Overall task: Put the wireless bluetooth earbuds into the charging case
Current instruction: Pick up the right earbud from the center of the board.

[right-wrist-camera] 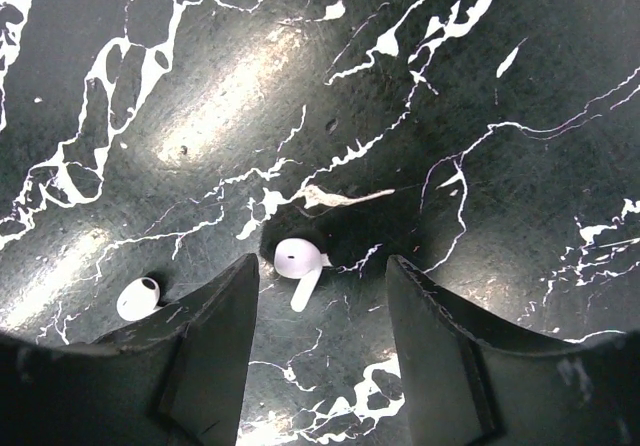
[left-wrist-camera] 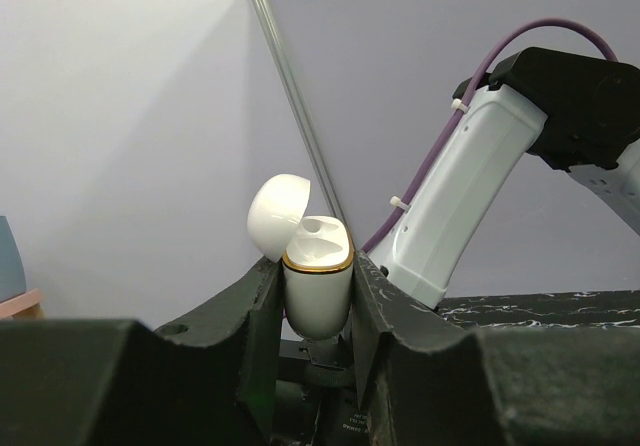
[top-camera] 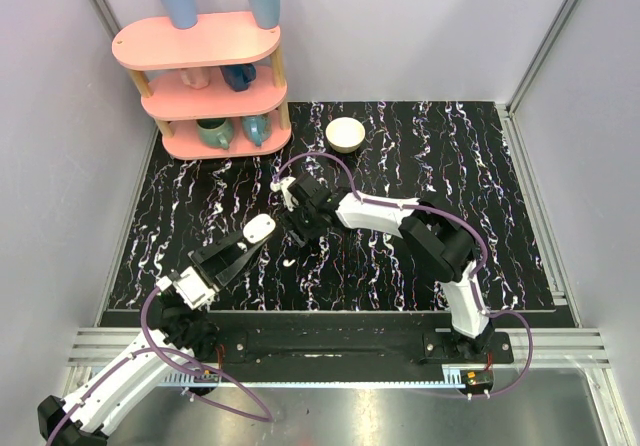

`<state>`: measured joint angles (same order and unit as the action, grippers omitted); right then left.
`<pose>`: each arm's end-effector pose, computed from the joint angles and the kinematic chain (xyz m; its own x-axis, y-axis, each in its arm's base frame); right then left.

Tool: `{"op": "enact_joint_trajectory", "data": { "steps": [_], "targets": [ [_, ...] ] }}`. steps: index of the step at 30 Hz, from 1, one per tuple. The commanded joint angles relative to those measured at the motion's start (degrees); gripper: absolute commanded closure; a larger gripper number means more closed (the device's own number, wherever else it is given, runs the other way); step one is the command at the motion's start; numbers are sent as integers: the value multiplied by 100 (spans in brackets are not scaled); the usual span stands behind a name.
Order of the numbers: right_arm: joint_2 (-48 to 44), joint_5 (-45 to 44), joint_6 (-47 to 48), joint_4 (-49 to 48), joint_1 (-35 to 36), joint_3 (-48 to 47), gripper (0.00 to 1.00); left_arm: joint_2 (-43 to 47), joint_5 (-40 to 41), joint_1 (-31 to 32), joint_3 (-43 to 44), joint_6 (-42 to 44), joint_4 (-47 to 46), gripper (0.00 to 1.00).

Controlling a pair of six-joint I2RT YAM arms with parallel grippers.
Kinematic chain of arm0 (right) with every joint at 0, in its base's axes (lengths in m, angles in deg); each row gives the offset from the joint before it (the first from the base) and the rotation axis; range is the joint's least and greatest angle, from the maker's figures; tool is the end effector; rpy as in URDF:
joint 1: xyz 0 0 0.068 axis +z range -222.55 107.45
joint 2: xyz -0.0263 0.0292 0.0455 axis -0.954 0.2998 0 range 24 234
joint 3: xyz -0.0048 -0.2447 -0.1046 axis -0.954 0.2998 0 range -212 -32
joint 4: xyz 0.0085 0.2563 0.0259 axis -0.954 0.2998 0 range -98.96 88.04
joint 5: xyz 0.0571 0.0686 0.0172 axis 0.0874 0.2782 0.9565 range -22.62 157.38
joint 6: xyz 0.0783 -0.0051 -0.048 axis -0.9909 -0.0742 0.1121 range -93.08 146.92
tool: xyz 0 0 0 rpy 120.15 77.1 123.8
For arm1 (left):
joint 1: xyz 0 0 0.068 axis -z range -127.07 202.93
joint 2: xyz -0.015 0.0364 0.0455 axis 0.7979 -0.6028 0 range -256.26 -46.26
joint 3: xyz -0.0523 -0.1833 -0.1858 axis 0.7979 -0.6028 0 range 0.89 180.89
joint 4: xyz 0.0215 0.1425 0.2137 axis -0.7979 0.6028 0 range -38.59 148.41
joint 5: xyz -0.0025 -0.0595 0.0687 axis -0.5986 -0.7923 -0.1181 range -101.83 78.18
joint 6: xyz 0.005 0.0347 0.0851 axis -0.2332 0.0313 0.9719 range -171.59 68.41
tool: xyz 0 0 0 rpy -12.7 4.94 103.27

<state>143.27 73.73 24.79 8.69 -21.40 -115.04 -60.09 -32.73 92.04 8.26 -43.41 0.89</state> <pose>0.2863 0.3699 0.1177 -0.5366 -0.6074 -0.5858 -0.7956 0.5956 0.1111 0.0786 -0.1019 0.3126 0.6463 -0.3541 -0.6759 0.7034 0.6199 0.3479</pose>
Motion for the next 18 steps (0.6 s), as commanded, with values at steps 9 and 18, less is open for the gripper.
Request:
{"op": "enact_joint_trajectory", "data": {
  "steps": [9,18],
  "targets": [
    [176,51,90,98,96,-388,45,20,104,26,185,69,-177,100],
    [168,191,187,265,131,-370,51,-6,122,17,168,52,-221,100]
  ]
}}
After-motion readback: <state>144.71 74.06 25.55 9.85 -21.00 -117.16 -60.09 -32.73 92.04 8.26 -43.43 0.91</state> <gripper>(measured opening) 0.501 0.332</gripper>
